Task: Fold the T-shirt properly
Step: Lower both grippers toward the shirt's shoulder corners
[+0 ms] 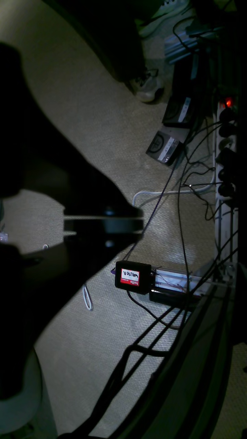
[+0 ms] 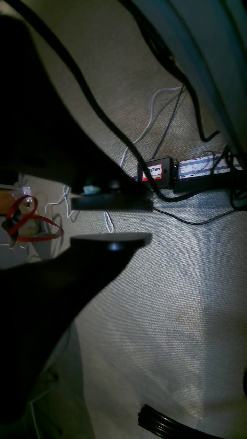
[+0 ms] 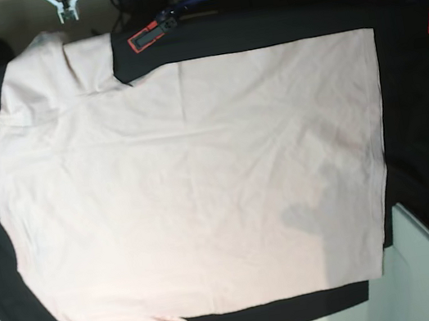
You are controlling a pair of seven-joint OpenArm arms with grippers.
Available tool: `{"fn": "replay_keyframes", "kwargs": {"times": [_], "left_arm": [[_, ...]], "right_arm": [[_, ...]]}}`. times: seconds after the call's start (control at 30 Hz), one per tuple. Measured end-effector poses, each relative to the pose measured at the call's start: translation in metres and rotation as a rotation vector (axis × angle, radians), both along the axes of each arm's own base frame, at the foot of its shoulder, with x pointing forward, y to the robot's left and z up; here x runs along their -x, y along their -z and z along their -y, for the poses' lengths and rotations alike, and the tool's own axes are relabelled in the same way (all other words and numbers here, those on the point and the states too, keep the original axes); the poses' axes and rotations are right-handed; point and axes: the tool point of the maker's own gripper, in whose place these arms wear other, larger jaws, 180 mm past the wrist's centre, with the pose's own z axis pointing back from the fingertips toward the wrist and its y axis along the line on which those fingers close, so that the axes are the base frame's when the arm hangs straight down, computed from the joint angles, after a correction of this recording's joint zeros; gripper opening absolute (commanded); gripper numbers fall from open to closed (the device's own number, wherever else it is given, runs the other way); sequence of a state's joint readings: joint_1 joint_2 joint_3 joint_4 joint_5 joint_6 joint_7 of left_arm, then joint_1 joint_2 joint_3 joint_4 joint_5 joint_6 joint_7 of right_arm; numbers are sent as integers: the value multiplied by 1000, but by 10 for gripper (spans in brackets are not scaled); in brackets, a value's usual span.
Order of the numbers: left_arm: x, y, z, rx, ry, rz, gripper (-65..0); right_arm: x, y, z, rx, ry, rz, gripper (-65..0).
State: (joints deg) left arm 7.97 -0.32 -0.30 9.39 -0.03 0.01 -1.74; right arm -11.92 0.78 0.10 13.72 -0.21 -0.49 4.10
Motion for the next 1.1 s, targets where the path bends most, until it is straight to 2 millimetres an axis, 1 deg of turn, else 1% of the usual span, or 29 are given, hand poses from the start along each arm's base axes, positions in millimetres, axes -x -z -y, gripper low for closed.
{"fn": "replay_keyframes", "kwargs": {"times": [0.07, 0.17, 0.27, 0.6, 0.67, 0.77, 0.87, 0.93, 0.97, 1.03, 1.1], "left_arm": [[0, 0, 0, 0, 0, 0, -638], [0, 0, 0, 0, 0, 0, -640], [0, 0, 0, 1, 6, 0, -642], [-1, 0, 0, 0, 1, 2, -650], [-6, -1, 0, -1, 3, 33, -650], [-11, -1, 0, -2, 4, 62, -650], [-15, -3, -1, -3, 5, 96, -650], [-16, -6, -3, -9, 8, 144, -650], [-15, -8, -7, -14, 13, 160, -650], [-17, -15, -23, -44, 28, 199, -650], [-22, -24, -35, -70, 41, 247, -650]], "right_arm": [[-2, 0, 0, 0, 0, 5, -553], [-2, 0, 0, 0, 1, 5, -599], [-2, 0, 0, 0, 0, 5, -621], [-2, 0, 0, 0, -3, 5, -631], [-2, 0, 0, 0, -3, 4, -649], [-2, 0, 0, 0, -3, 6, -649], [-12, -4, 2, 4, -2, 55, -649], [-19, -10, 7, 8, -5, 97, -649], [-17, -13, 13, 18, -12, 96, -649], [-15, -21, 27, 49, -17, 83, -649], [-21, -35, 39, 74, 0, 116, -649]]}}
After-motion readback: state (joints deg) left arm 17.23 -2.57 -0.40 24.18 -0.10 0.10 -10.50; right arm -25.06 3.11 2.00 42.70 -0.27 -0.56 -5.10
